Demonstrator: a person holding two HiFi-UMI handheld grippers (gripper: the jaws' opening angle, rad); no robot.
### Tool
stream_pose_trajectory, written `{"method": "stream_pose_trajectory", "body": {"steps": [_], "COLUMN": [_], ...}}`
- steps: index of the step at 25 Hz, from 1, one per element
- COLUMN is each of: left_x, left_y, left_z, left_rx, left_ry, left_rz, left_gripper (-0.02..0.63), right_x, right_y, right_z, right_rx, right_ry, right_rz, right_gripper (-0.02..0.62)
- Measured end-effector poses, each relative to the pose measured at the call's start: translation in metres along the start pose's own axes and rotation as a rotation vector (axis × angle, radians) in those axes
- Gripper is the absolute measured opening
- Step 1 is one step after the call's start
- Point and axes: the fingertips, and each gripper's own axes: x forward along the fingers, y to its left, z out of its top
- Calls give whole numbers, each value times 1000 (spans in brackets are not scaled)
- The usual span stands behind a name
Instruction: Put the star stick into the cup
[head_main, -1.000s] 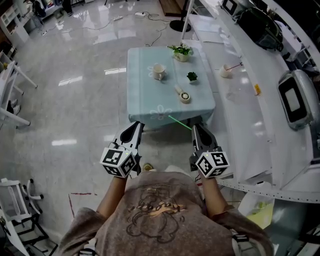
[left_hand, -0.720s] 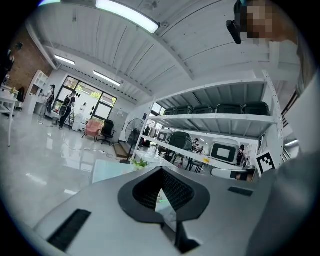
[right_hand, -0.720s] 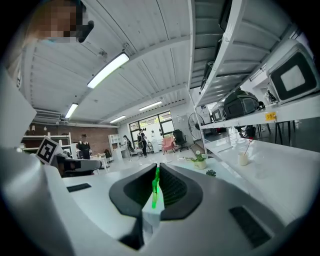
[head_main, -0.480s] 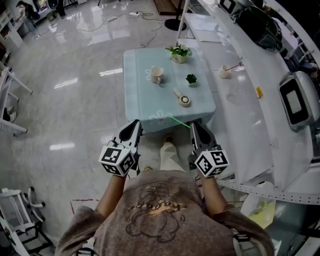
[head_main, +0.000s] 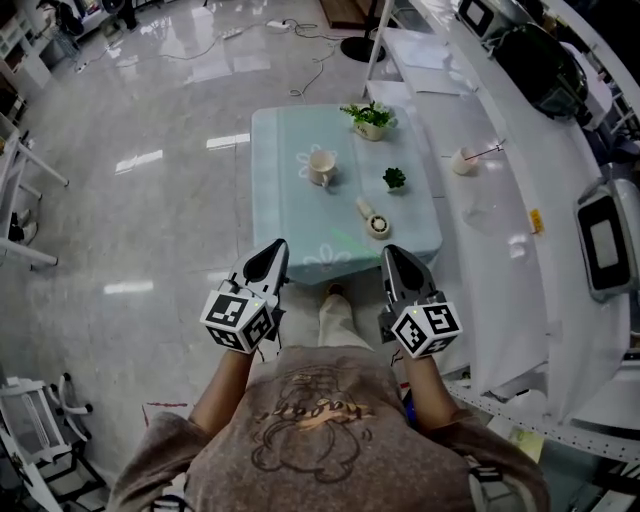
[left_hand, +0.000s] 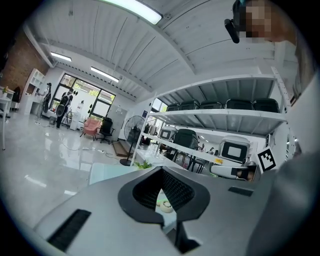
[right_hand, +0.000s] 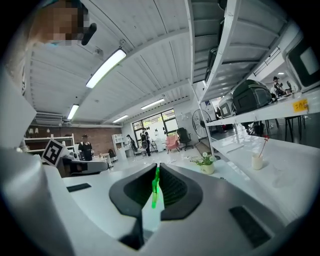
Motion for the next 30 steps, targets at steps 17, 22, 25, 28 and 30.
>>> {"method": "stream_pose_trajectory", "body": {"steps": [17, 22, 25, 28, 30], "left_x": [140, 170, 181, 188, 192], "left_y": [51, 62, 69, 76, 79], "left_z": [41, 44, 45, 46, 45], "left_rx": [-31, -46, -54, -60, -63], "left_ry": [6, -6, -2, 2, 7], "left_rz": [132, 191, 206, 212, 206], "left_gripper": [21, 21, 21, 21, 21], "right_x": [158, 192, 209, 220, 227], "right_y": [-86, -110, -118, -123, -125], "right_z": [59, 64, 66, 64, 63], "right_rx": [-17, -15, -12, -2, 4], "right_ry": [57, 69, 76, 79, 85], "right_rz": [163, 220, 227, 226, 218], "right_gripper": [20, 20, 20, 20, 20]}}
